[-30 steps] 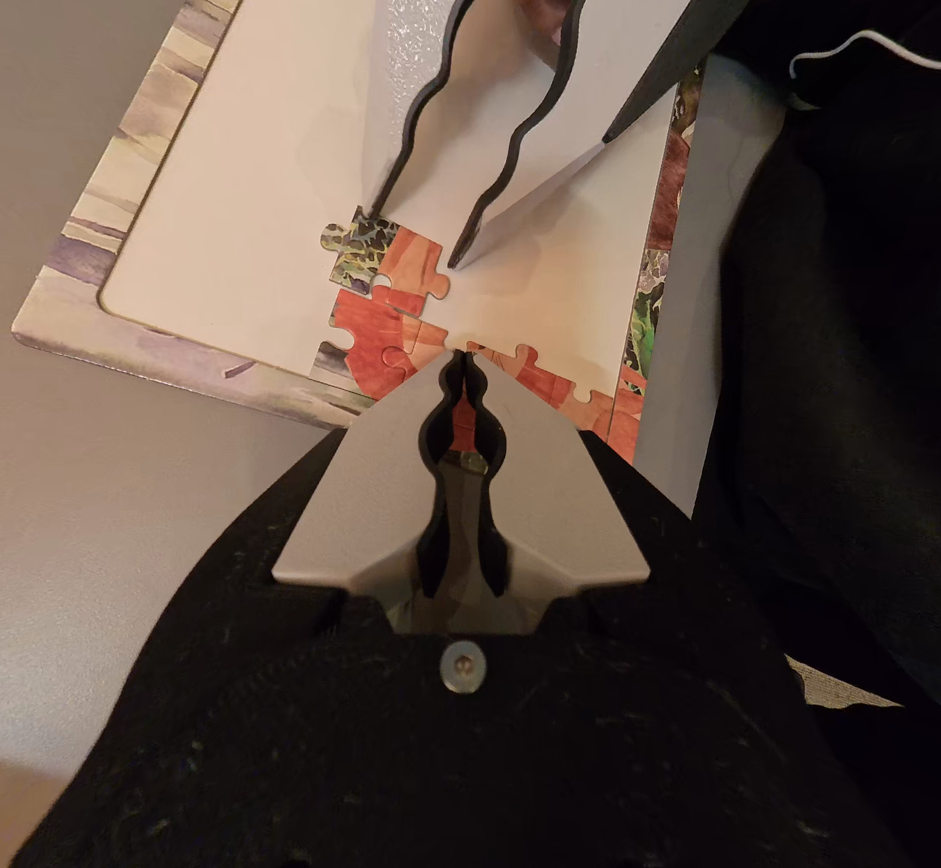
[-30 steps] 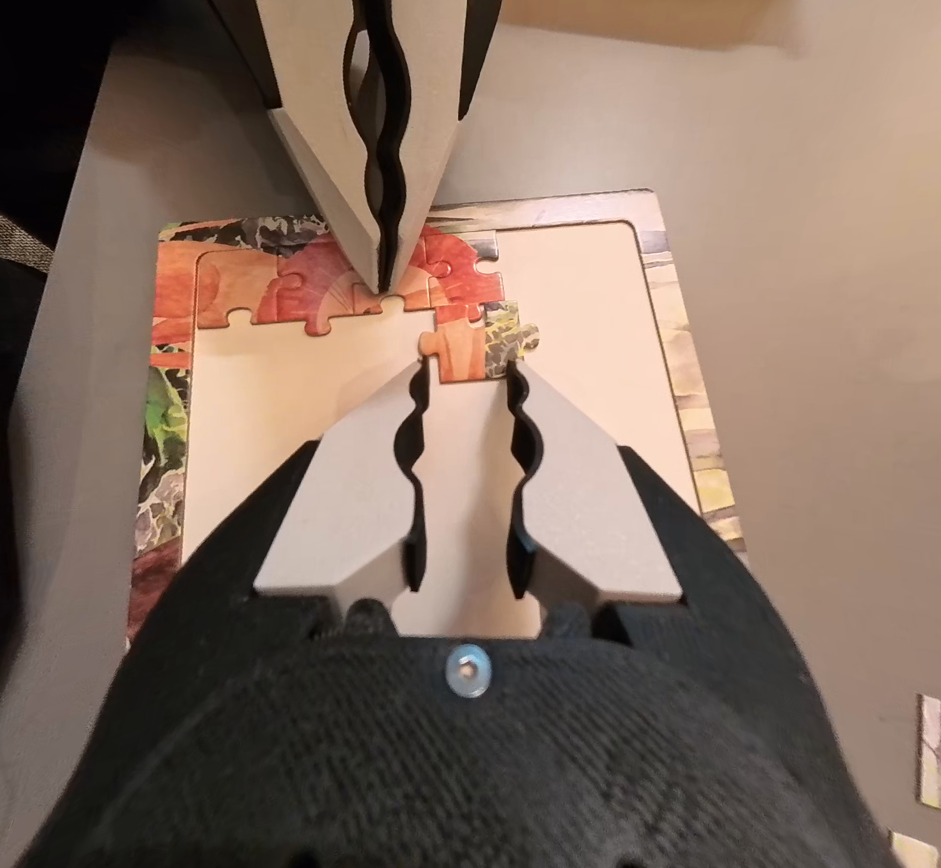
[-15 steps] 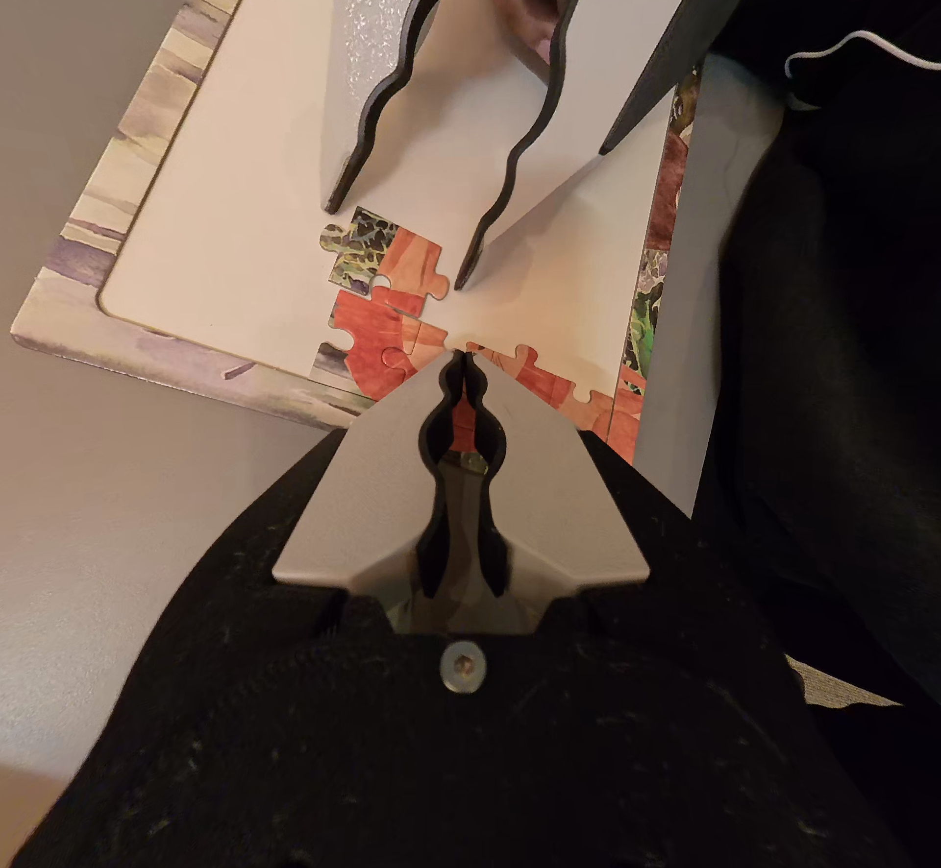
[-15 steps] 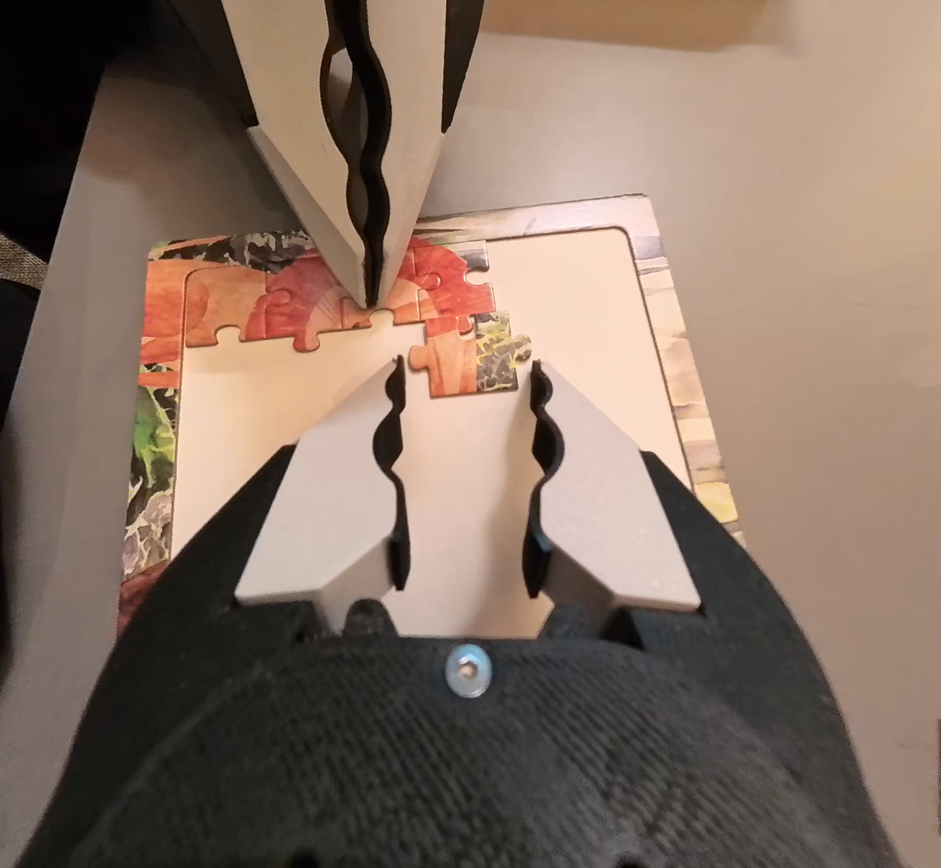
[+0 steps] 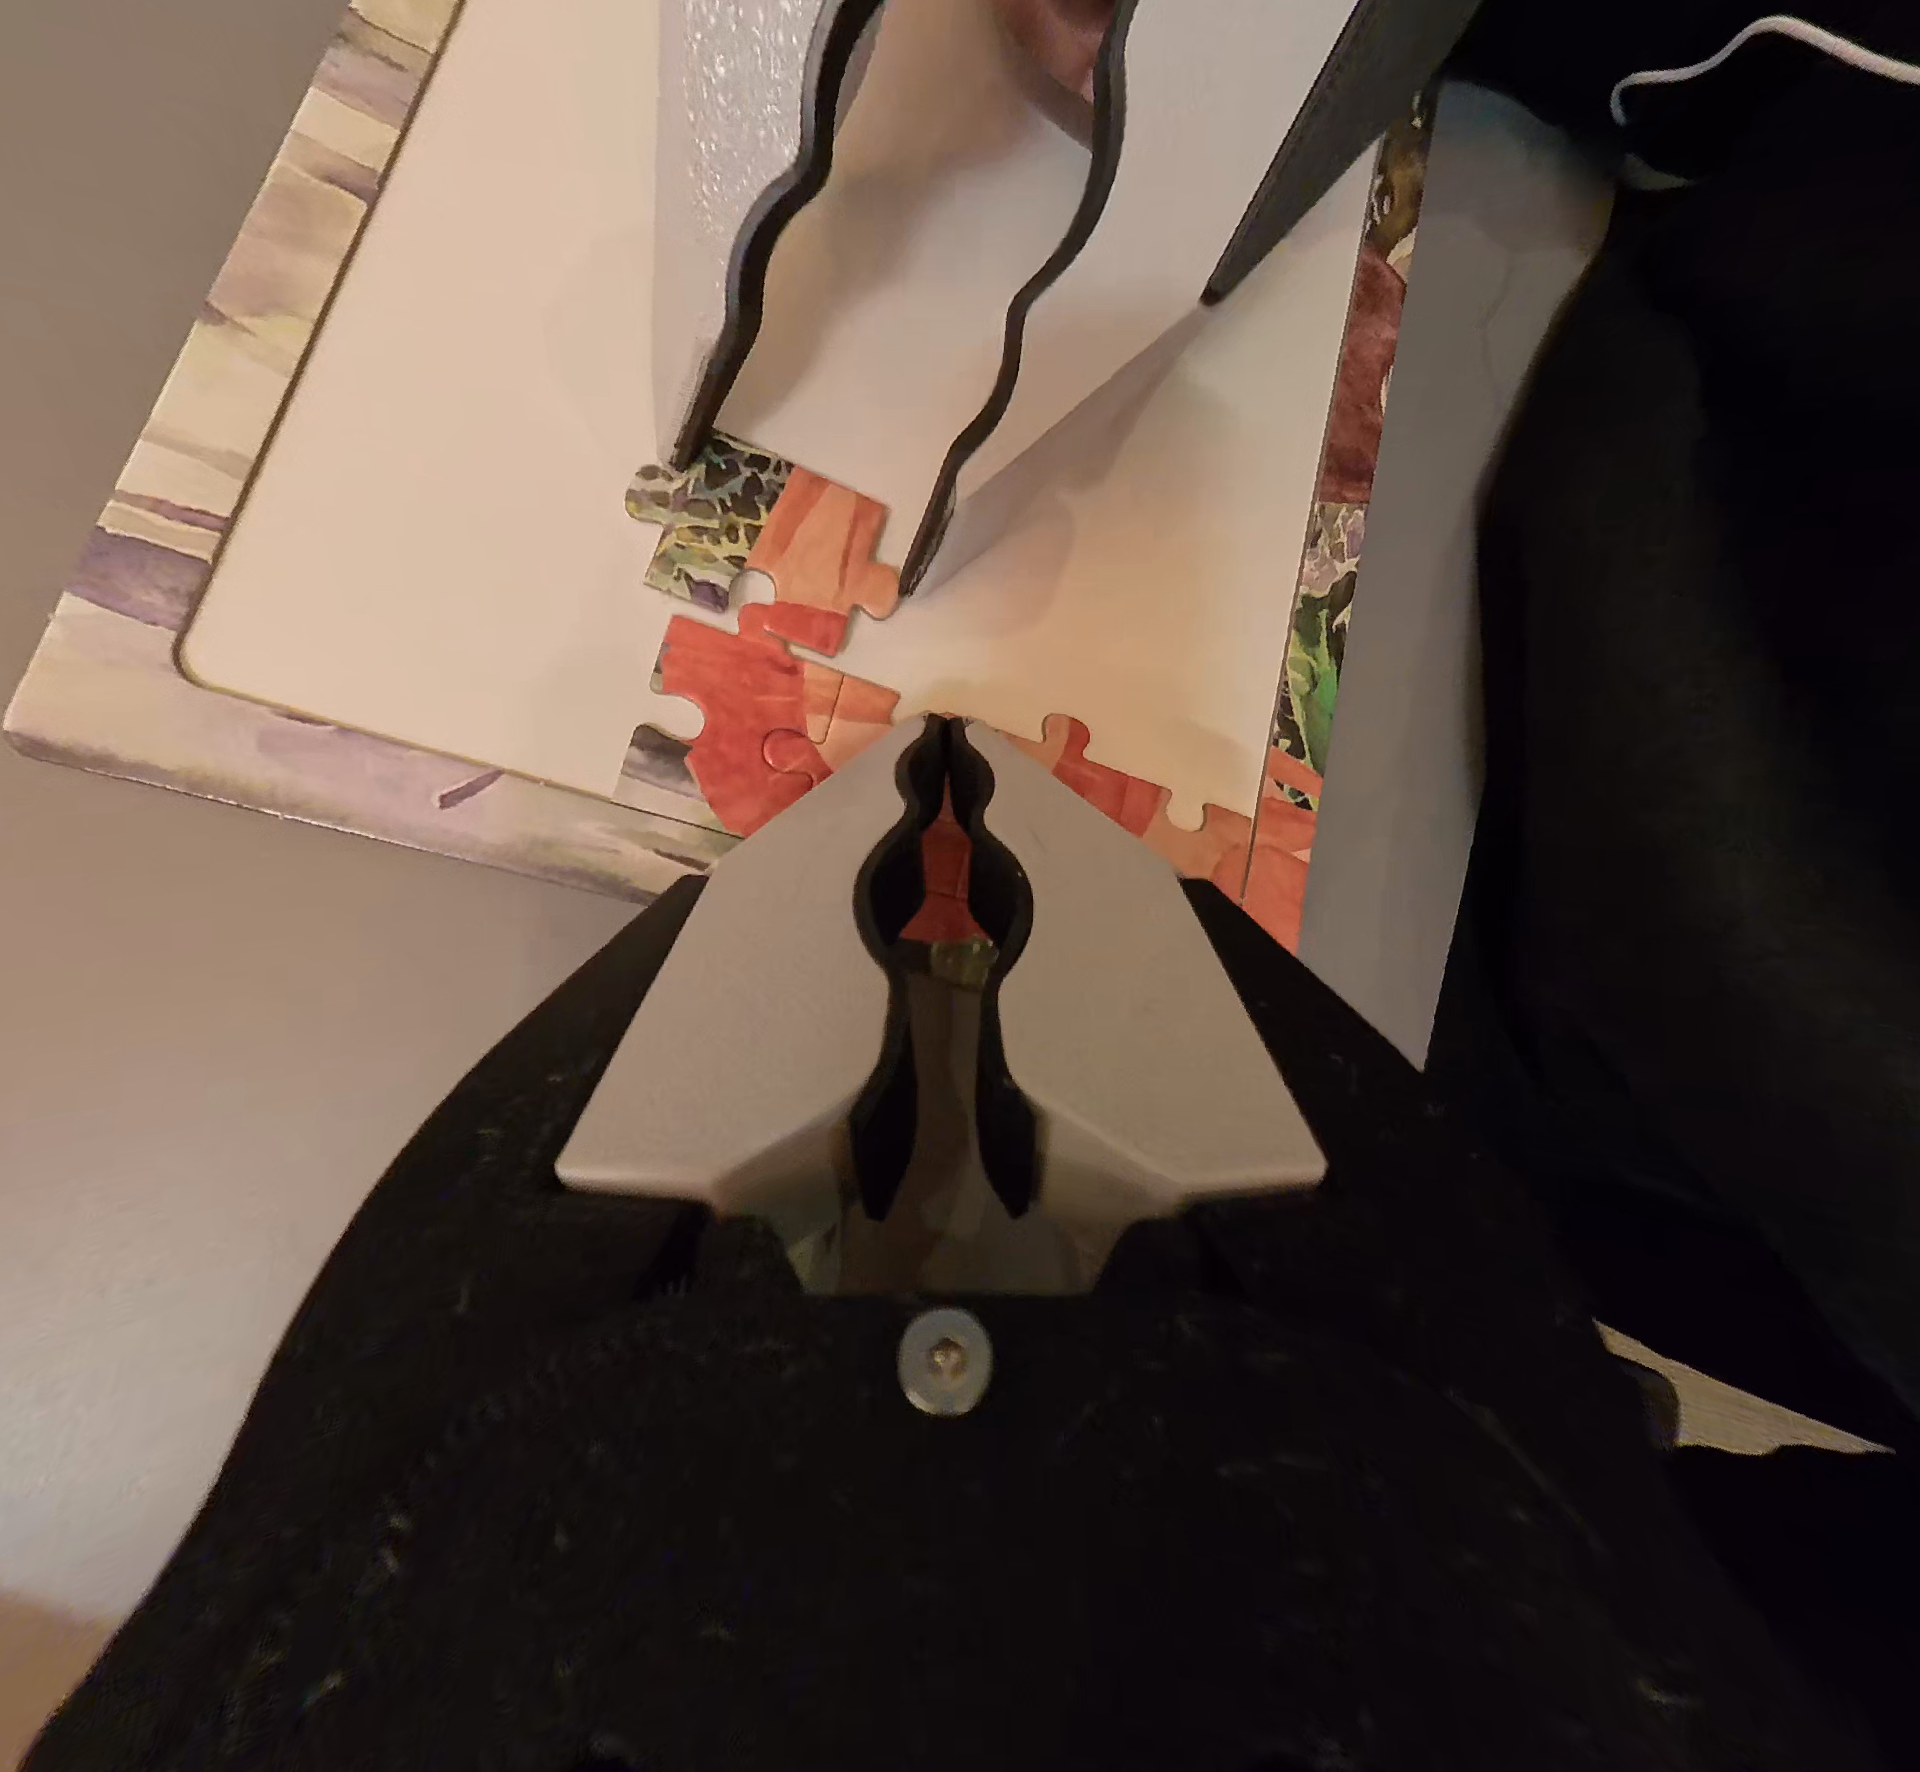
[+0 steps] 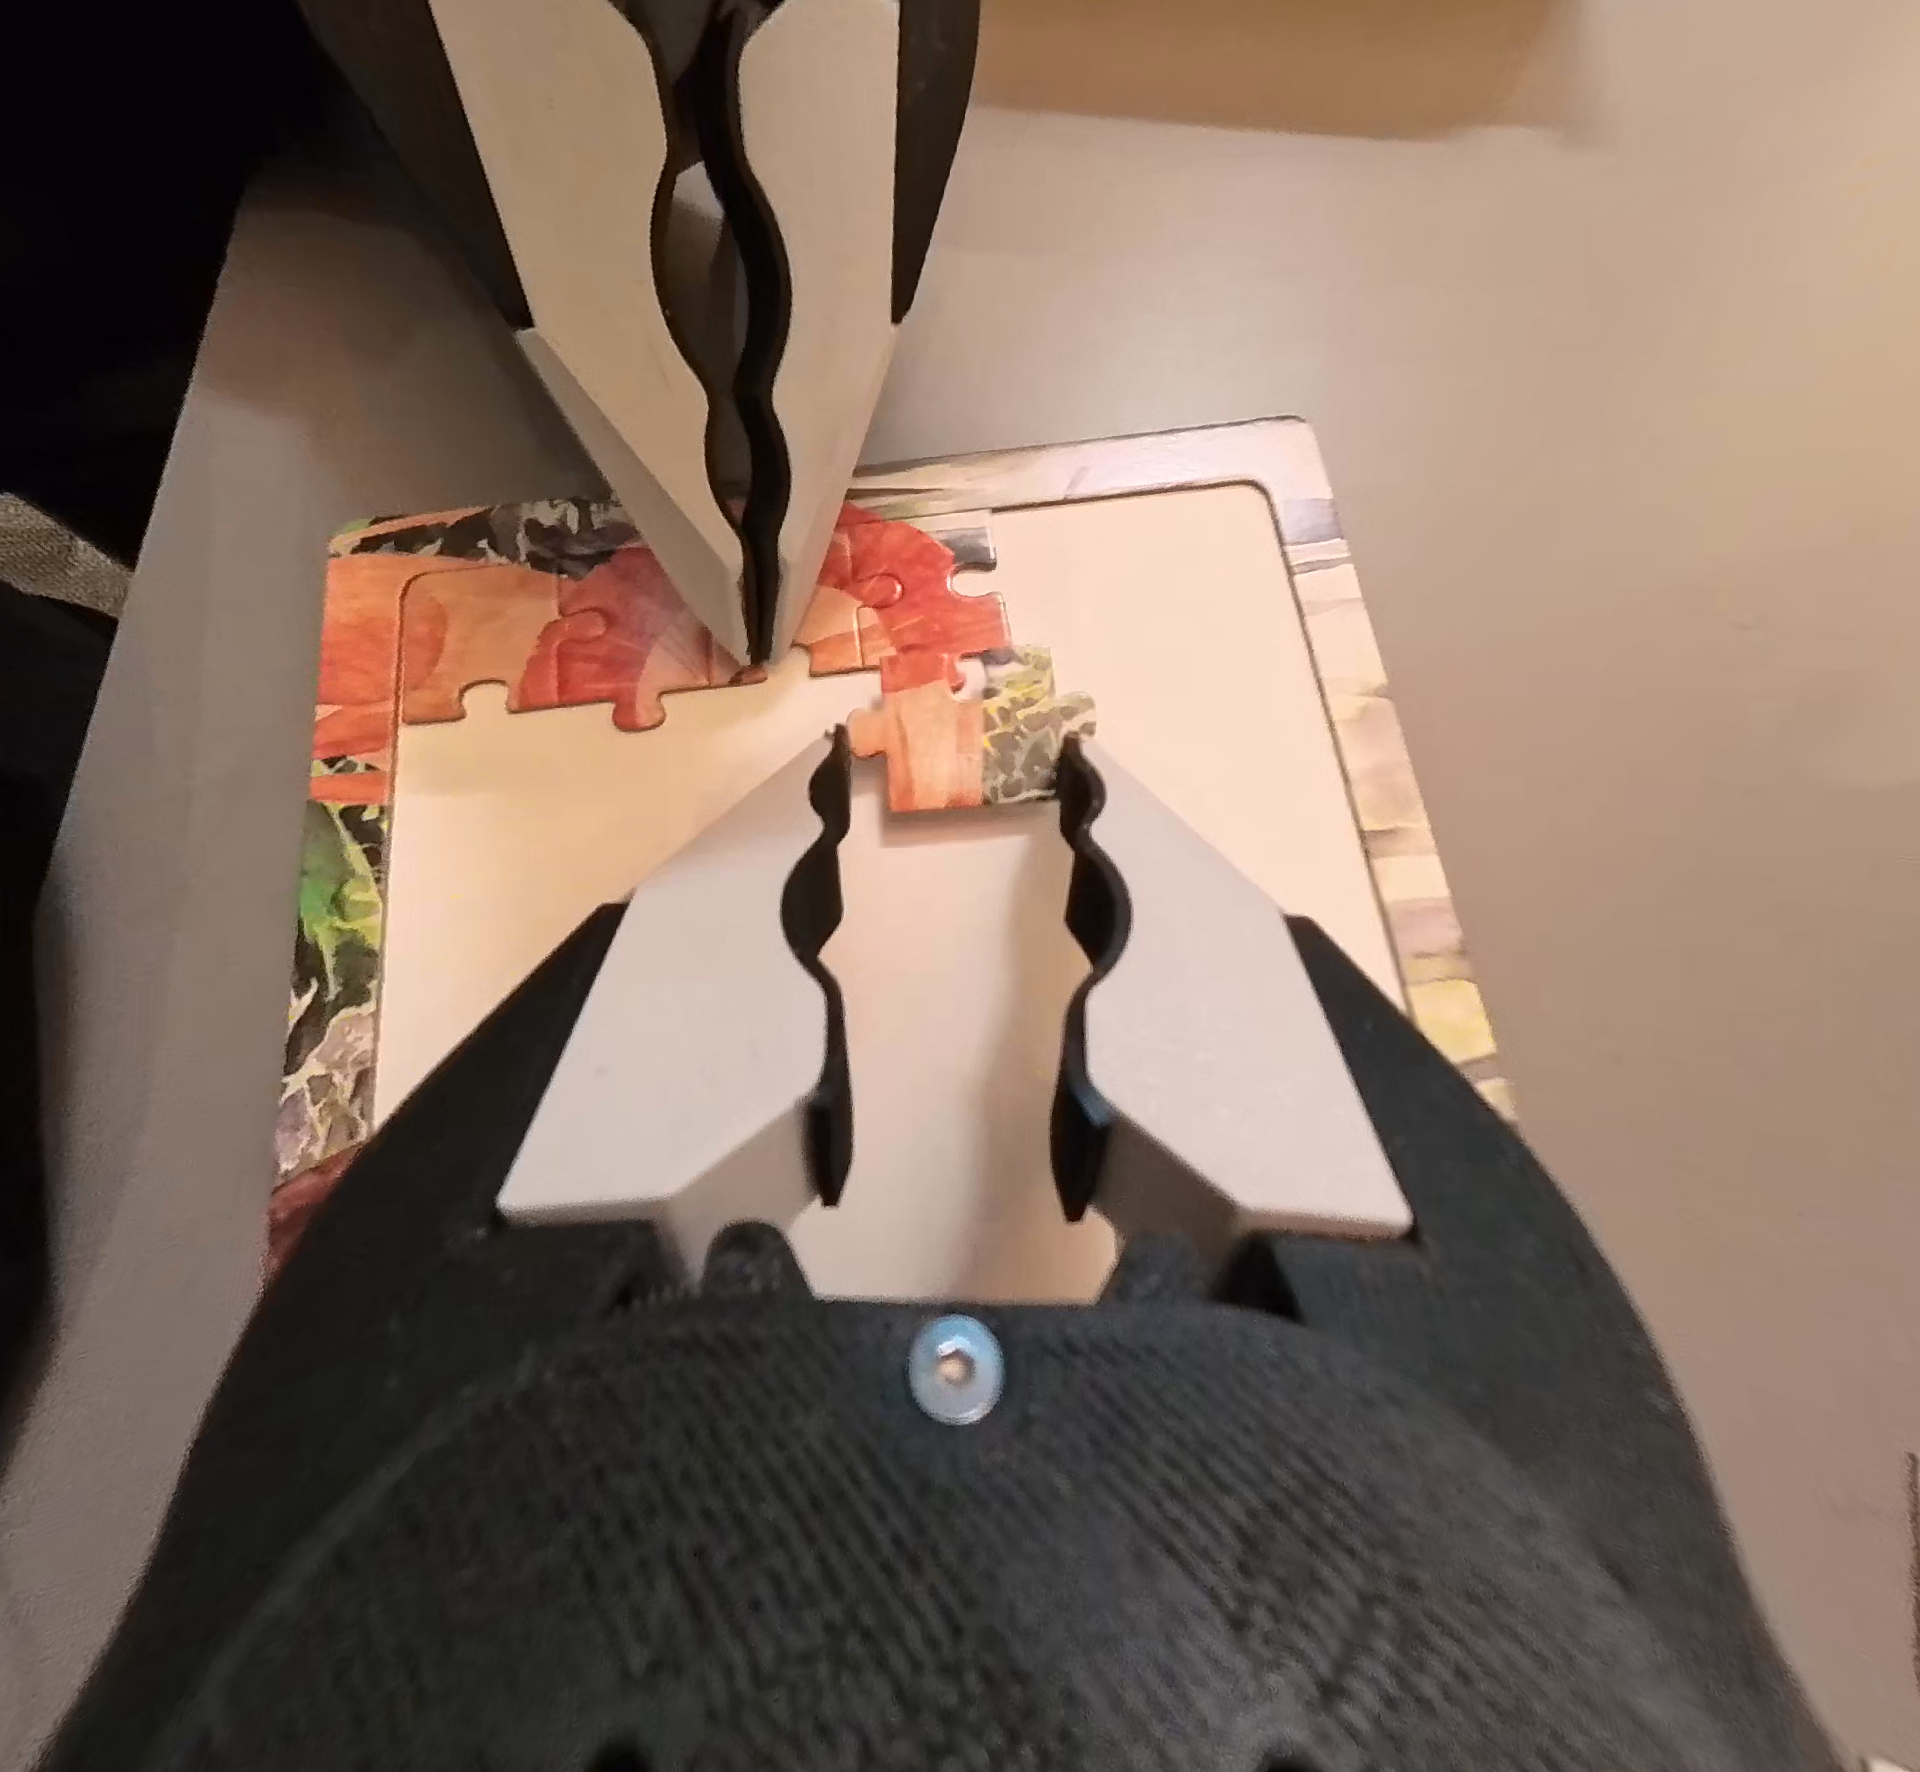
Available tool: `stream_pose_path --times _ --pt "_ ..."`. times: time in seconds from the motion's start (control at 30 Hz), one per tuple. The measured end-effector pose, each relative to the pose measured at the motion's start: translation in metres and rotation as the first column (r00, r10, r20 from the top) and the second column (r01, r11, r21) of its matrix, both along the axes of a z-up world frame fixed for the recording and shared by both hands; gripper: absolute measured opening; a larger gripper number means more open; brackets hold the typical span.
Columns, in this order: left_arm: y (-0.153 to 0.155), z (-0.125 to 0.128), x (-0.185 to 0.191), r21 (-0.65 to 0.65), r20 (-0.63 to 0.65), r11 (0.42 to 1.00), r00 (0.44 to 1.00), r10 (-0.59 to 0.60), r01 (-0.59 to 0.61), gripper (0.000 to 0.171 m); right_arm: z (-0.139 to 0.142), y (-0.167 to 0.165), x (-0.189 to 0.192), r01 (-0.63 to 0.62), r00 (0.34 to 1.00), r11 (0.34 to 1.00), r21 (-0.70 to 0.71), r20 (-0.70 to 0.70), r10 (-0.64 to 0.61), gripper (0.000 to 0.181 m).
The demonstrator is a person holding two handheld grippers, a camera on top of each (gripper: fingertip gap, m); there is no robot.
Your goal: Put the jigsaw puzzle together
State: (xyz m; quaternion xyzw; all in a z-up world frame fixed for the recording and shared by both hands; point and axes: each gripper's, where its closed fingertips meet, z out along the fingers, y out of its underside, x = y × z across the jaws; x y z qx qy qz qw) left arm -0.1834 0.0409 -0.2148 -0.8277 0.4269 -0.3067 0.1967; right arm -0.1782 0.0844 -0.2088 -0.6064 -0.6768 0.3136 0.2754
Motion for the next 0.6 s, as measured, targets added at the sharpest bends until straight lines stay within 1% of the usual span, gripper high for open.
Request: stream_pose_path --times 0.1,0.17,0.23,0.3,0.37,0.47,0.53,0.6 --pt "0.005 0.001 -0.003 0.048 -0.021 0.999 1.0 0.009 -0.008 0.0 0.015 0.013 0.006 0.051 0.997 0.999 0.004 -0.056 -0.051 0.038" --pt "0.013 0.005 -0.006 0.096 -0.016 0.995 0.999 0.036 -0.035 0.0 0.027 0.03 0.017 0.114 0.989 0.993 0.012 -0.098 -0.112 0.038" --pt "0.023 0.014 -0.011 0.136 0.02 0.987 0.996 0.086 -0.088 0.0 0.038 0.054 0.036 0.202 0.973 0.978 0.041 -0.126 -0.196 0.039" --pt "0.035 0.025 -0.017 0.18 0.053 0.971 0.988 0.148 -0.155 0.0 0.049 0.083 0.064 0.312 0.943 0.946 0.085 -0.145 -0.298 0.039" --pt "0.045 0.034 -0.024 0.232 0.053 0.949 0.977 0.207 -0.214 0.0 0.067 0.115 0.107 0.455 0.886 0.879 0.145 -0.172 -0.43 0.039" --pt "0.056 0.044 -0.026 0.311 0.027 0.915 0.965 0.261 -0.256 0.0 0.102 0.152 0.182 0.649 0.756 0.737 0.187 -0.264 -0.599 0.039" --pt "0.067 0.05 -0.025 0.357 0.017 0.888 0.953 0.302 -0.288 0.0 0.119 0.17 0.229 0.739 0.671 0.648 0.186 -0.298 -0.679 0.039" --pt "0.088 0.053 -0.038 0.413 -0.026 0.833 0.909 0.416 -0.369 0.0 0.127 0.181 0.264 0.787 0.613 0.594 0.165 -0.314 -0.725 0.039"
